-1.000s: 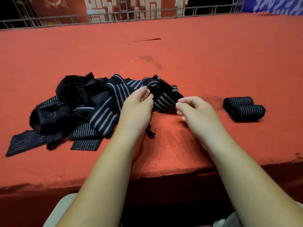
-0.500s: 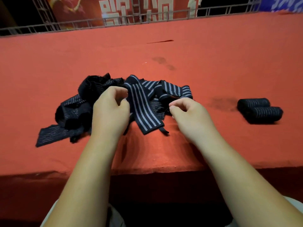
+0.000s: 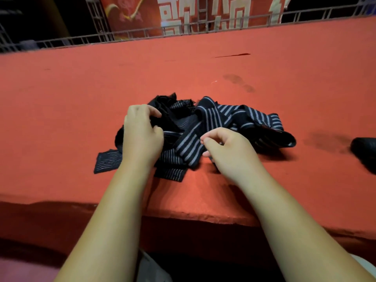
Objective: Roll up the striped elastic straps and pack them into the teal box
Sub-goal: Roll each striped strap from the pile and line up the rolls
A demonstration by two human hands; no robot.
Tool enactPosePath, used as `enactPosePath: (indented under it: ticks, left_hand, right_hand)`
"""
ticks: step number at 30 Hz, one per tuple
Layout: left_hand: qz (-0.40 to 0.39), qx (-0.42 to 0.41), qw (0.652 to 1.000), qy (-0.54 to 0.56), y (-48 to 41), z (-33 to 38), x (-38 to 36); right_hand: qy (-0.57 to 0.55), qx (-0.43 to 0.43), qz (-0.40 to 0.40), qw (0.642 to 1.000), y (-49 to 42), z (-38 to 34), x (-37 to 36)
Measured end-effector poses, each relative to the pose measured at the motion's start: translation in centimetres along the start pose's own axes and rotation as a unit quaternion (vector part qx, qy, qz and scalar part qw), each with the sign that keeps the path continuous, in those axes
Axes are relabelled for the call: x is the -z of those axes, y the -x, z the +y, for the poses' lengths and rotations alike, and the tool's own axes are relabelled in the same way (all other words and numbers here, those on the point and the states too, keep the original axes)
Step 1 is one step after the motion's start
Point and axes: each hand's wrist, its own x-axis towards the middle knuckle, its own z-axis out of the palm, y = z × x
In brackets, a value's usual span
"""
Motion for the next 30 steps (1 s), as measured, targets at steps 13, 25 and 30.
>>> enactPosePath:
  ticks: [13, 25, 30]
  left_hand:
    - [0.061, -0.103, 0.990, 0.079, -0.9, -2.7, 0.2]
    - [-0.076, -0.117, 0.970, 0.199, 1.5, 0.5, 2.2]
    - [-0.101, -0.104, 0.988, 0.047, 0.9, -1.2, 0.5]
  right_hand:
    - [-0.044, 0.030, -0.006, 0.999, -1.5, -0.7, -2.1]
    - [-0.087, 0.129, 0.053, 0.986, 0.0, -2.1, -0.7]
    - [-0.200, 0.085, 0.030, 0.976, 0.2, -1.7, 1.5]
